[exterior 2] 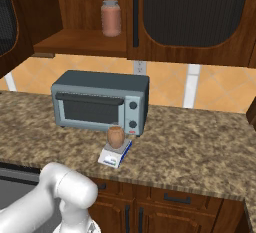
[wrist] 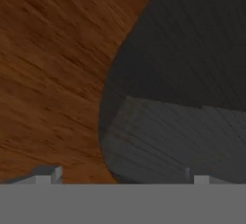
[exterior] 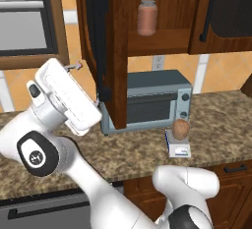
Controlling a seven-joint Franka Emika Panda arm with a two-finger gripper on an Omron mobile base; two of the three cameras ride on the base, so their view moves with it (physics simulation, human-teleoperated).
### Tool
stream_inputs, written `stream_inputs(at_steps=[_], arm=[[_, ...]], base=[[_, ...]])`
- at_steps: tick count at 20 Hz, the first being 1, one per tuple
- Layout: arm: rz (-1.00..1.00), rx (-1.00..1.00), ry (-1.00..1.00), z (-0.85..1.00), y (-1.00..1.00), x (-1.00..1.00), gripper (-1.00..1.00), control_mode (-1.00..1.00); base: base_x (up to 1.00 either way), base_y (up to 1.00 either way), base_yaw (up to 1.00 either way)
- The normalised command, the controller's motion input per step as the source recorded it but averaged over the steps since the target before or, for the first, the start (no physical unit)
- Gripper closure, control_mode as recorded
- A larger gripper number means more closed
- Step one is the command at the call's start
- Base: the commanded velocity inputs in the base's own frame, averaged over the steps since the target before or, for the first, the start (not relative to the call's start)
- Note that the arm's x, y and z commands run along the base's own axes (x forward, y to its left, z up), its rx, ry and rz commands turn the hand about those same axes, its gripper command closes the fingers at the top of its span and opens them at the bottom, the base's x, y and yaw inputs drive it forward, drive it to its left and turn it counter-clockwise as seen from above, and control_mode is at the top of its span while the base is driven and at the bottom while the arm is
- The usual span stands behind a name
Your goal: Pick the honey bottle and place it on the digital scale for weighing, and close the cabinet.
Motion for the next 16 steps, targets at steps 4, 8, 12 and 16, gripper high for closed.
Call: stream_inputs(at_steps=[4,8,12,16], arm=[[0.0,0.1,0.03,0.43,-0.68,0.12,-1.0,-1.0],[0.0,0.22,0.34,-0.04,-1.0,1.0,-1.0,-1.0],[0.0,0.21,0.27,-0.1,-1.0,1.0,-1.0,-1.0],[0.06,0.2,0.13,-0.09,-1.0,0.78,-1.0,-1.0]], base=[[0.0,0.0,0.0],[0.0,0.0,0.0],[0.0,0.0,0.0],[0.0,0.0,0.0]])
